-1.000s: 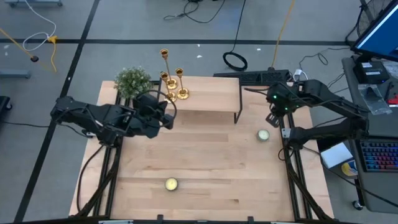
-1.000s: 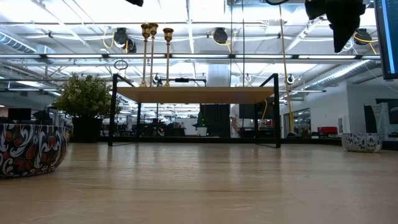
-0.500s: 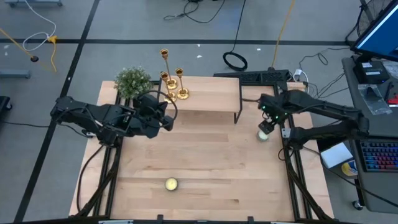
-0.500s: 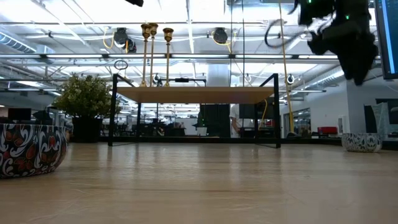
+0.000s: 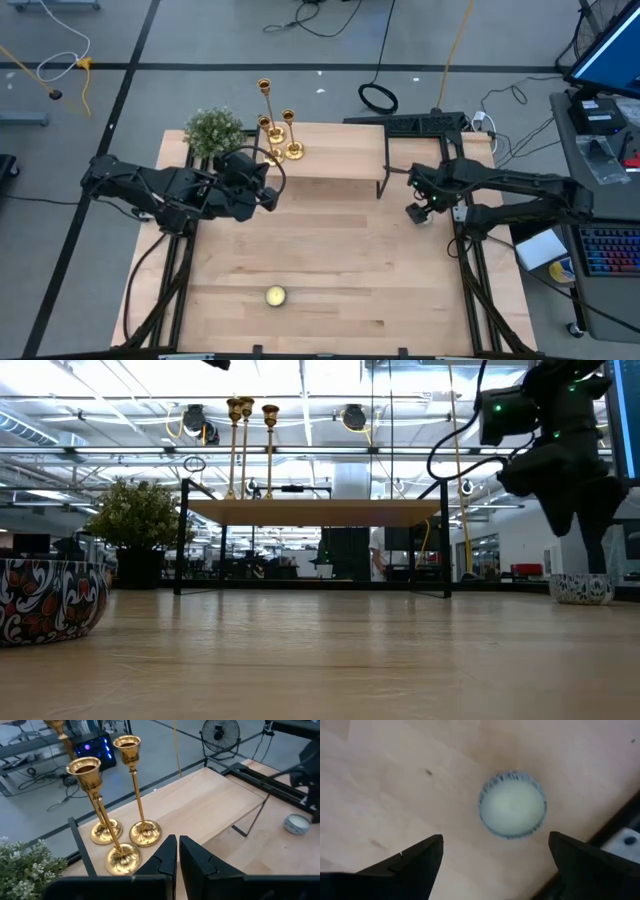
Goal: Pick & Place candle stick holders
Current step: Put the blue scented candle on the shelf
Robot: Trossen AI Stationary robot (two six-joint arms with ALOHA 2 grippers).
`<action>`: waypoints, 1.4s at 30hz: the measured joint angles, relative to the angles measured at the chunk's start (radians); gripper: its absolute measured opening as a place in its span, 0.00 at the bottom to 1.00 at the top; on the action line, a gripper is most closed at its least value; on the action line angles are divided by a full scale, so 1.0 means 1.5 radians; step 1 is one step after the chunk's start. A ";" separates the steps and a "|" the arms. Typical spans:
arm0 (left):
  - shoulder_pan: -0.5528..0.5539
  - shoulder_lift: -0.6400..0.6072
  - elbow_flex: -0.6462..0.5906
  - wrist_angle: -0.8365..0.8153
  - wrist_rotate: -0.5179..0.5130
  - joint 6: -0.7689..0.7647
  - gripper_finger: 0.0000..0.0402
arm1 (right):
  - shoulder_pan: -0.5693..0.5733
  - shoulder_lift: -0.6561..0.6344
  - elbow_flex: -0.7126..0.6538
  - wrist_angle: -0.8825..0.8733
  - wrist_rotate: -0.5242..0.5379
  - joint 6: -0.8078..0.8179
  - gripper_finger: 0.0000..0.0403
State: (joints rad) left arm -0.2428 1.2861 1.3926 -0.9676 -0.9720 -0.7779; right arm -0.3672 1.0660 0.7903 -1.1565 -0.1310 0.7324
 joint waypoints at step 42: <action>-0.004 0.000 0.000 0.000 0.049 0.051 0.05 | 0.001 0.073 -0.145 0.139 0.086 0.172 0.89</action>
State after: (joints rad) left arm -0.2493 1.2861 1.3922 -0.9673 -0.8986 -0.7010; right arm -0.3653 1.1755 0.5734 -0.9479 -0.0025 0.9911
